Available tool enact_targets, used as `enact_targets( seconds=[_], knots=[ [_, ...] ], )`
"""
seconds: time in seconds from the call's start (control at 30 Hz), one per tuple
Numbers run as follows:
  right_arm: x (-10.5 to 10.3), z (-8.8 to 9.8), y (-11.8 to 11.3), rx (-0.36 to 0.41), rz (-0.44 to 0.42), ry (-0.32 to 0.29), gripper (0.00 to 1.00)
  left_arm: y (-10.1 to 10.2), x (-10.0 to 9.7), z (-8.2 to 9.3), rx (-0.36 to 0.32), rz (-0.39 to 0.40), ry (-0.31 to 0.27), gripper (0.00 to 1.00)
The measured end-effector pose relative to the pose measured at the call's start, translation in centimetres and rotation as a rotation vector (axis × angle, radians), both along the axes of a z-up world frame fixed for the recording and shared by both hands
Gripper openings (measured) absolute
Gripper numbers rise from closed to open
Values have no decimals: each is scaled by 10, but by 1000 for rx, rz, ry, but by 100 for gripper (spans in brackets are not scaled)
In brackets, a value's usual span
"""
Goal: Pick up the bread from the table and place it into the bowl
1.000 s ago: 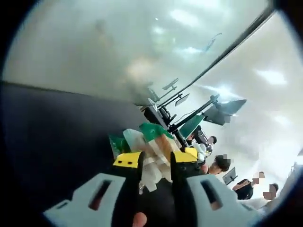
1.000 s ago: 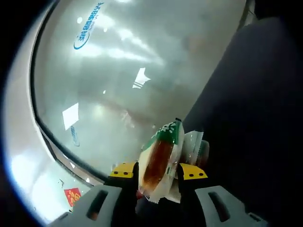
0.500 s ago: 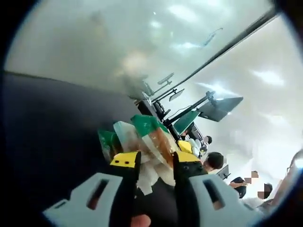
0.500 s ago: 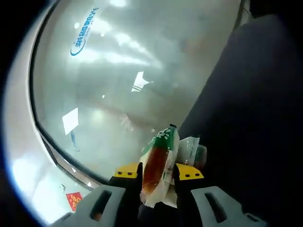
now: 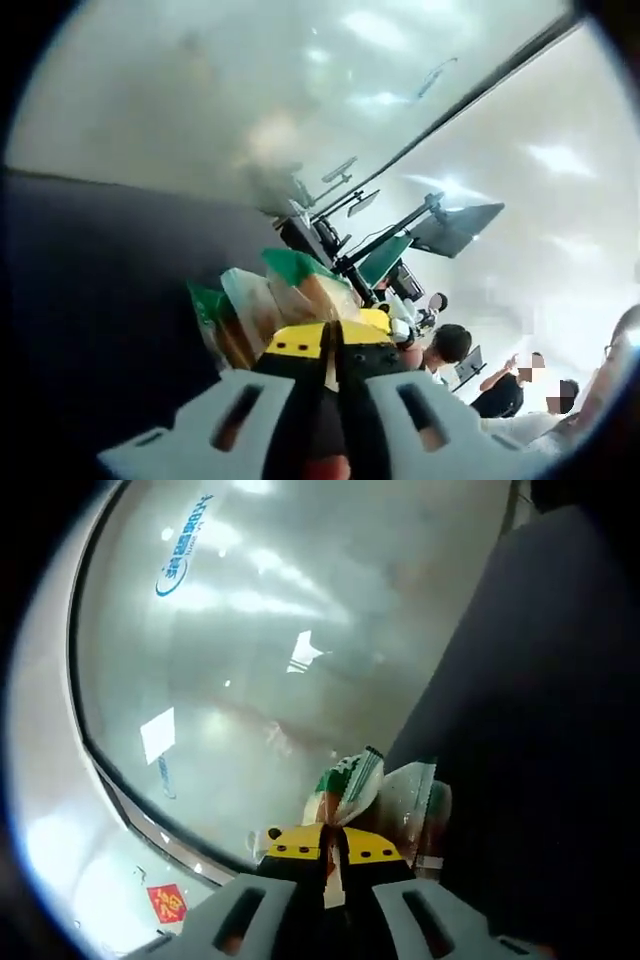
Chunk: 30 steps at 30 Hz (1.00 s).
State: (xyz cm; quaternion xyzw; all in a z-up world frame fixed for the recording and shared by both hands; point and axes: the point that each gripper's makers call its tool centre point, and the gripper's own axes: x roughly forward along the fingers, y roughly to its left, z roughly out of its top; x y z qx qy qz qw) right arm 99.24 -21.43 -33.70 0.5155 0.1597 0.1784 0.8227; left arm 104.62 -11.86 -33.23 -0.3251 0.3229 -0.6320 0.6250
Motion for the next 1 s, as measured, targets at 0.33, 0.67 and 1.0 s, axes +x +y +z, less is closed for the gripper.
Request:
enact_targets(
  seconds=[0.33, 0.67, 1.0],
  knots=[
    [-8, 11, 13, -8, 41, -51, 0, 9, -6, 8, -5, 10, -33, 0],
    [-16, 54, 36, -3, 95, -119, 0, 33, -15, 50, -6, 15, -88, 0],
    [-58, 136, 81, -40, 178, -219, 0, 80, -67, 129, 23, 45, -210, 0]
  ],
)
